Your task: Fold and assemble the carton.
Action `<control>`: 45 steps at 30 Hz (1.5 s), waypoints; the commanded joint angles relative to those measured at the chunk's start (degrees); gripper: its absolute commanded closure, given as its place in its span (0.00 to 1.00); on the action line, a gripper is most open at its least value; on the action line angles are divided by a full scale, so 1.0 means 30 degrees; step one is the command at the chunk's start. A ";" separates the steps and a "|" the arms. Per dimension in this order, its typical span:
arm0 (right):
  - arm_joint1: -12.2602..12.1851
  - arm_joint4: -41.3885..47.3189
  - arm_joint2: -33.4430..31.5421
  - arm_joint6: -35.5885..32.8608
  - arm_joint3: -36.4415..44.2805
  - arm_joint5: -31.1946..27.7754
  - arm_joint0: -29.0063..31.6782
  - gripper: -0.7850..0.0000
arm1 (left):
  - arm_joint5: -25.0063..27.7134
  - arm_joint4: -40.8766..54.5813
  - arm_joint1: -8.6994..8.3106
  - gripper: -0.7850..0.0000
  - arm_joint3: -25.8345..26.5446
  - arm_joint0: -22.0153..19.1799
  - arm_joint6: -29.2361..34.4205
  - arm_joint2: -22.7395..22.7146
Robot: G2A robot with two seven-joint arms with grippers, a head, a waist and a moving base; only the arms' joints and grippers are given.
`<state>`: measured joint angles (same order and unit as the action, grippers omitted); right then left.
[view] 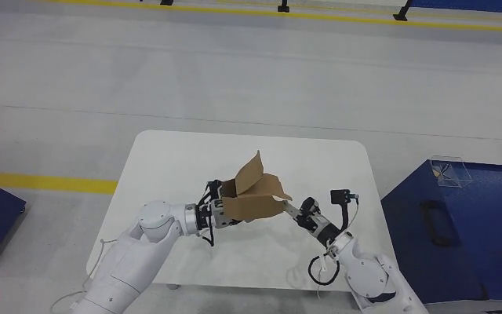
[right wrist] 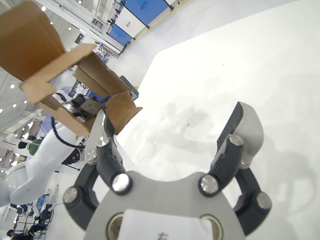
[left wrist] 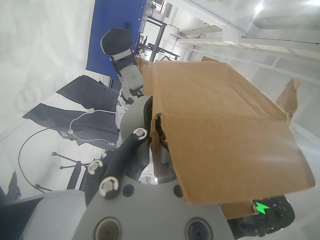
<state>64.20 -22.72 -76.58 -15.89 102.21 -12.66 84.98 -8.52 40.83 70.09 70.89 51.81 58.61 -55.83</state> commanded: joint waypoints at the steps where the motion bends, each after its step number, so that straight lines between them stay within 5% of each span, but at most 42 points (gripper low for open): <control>1: -0.0052 -0.0133 -0.0295 -0.0115 0.0371 -0.0405 0.0281 0.00 | -0.0033 -0.0008 0.0029 1.00 -0.0104 -0.0047 0.0006 0.0047; 12: -0.0049 -0.0900 -0.0498 0.0416 0.1278 -0.0618 0.1071 0.00 | -0.0042 0.0123 0.0166 1.00 -0.0650 -0.0294 0.0226 0.0131; 21: 0.0218 -0.2635 0.0543 0.1430 0.0680 0.1698 0.0056 0.00 | 0.0101 -0.0459 0.0144 1.00 -0.0427 -0.0259 0.1151 0.0246; 45: 0.0462 -0.2753 0.1615 0.0789 0.1028 0.0845 0.0248 0.00 | -0.0531 0.0731 0.0475 1.00 -0.1283 -0.0547 -0.0100 0.0088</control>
<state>65.55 -31.15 -71.62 -13.80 105.47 -10.21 85.77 -10.46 42.98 71.47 66.96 50.14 58.46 -55.54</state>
